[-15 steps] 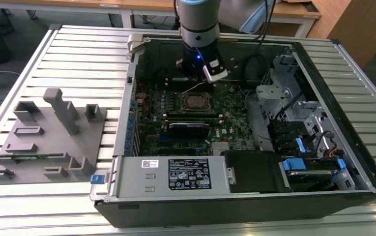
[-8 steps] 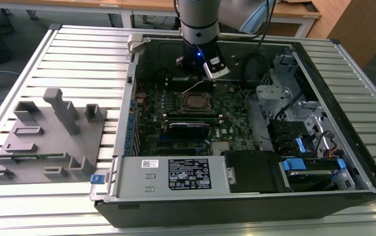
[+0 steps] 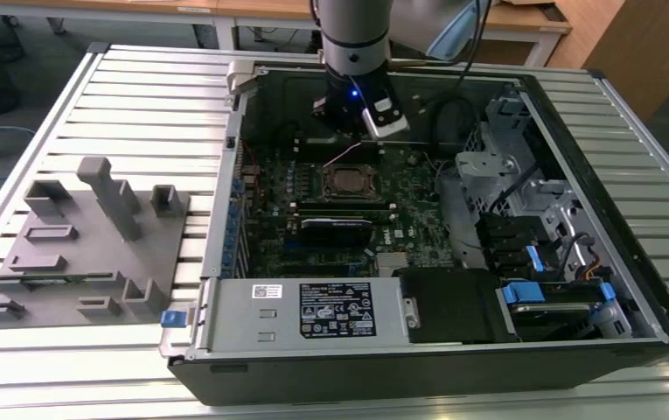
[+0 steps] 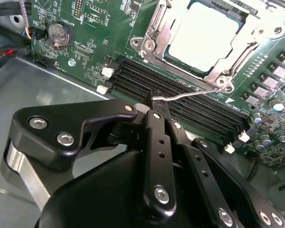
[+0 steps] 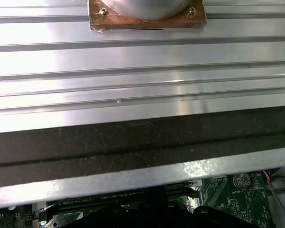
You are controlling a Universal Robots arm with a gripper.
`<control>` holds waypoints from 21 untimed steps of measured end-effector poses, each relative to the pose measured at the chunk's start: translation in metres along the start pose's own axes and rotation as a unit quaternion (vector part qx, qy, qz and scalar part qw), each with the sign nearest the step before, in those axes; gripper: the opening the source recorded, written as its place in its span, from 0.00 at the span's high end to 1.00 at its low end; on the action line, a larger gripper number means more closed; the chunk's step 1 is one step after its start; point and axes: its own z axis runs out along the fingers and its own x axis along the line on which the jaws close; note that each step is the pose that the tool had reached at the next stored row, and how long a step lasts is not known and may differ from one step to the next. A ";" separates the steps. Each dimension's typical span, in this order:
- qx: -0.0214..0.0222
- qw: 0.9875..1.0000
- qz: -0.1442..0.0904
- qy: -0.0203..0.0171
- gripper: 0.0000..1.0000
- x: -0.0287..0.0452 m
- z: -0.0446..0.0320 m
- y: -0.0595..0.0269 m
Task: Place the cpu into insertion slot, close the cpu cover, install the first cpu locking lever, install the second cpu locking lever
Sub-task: 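Install the first cpu locking lever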
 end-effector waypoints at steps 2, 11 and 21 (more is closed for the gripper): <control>0.000 1.000 0.000 0.000 0.89 -0.0001 -0.0007 0.0001; -0.001 1.000 0.000 0.000 0.89 -0.0009 -0.0069 0.0016; -0.004 1.000 0.000 0.000 0.89 -0.0014 -0.0112 0.0026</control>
